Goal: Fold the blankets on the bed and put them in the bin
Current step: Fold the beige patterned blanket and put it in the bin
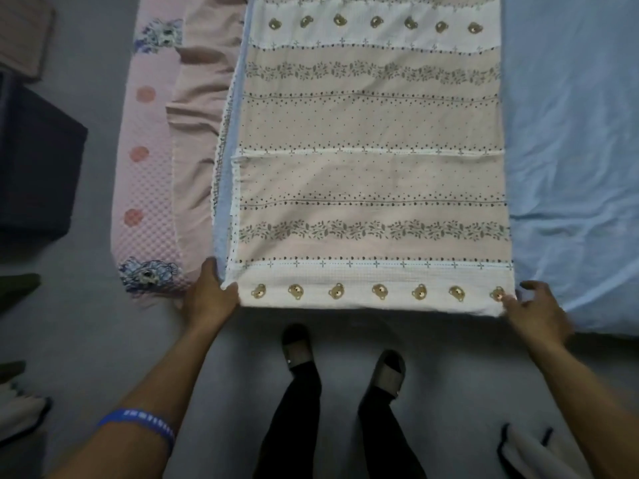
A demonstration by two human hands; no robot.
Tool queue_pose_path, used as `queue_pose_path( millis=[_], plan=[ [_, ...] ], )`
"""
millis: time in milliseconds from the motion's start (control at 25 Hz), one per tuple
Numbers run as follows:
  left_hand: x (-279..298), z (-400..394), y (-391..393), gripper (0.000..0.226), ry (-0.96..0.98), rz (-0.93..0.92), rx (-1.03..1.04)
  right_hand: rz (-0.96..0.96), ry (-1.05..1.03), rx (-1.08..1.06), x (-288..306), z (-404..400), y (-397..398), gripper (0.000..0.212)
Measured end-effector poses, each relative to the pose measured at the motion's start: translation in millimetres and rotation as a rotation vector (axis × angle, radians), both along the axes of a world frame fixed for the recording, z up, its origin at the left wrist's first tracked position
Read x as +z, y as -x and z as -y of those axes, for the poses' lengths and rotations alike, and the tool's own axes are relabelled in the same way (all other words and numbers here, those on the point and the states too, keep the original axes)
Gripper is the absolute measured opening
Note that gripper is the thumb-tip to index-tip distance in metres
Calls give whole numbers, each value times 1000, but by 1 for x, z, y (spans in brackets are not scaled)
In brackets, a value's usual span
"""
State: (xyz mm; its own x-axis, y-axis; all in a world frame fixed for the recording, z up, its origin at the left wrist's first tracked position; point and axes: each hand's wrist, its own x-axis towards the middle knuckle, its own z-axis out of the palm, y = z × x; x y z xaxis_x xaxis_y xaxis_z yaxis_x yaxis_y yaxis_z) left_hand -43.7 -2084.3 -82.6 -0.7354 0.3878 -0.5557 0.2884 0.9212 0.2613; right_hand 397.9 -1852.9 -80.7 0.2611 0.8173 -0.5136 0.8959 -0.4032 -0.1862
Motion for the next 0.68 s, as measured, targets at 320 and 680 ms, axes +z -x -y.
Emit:
queue_pose_path(
  millis=[320,680],
  plan=[
    [-14,33,-21,45,48,-207,-510,13,-150,340,-14,22,-20,30],
    [-18,10,-28,33,169,-320,-579,348,-201,799,-25,25,-21,56]
  ],
)
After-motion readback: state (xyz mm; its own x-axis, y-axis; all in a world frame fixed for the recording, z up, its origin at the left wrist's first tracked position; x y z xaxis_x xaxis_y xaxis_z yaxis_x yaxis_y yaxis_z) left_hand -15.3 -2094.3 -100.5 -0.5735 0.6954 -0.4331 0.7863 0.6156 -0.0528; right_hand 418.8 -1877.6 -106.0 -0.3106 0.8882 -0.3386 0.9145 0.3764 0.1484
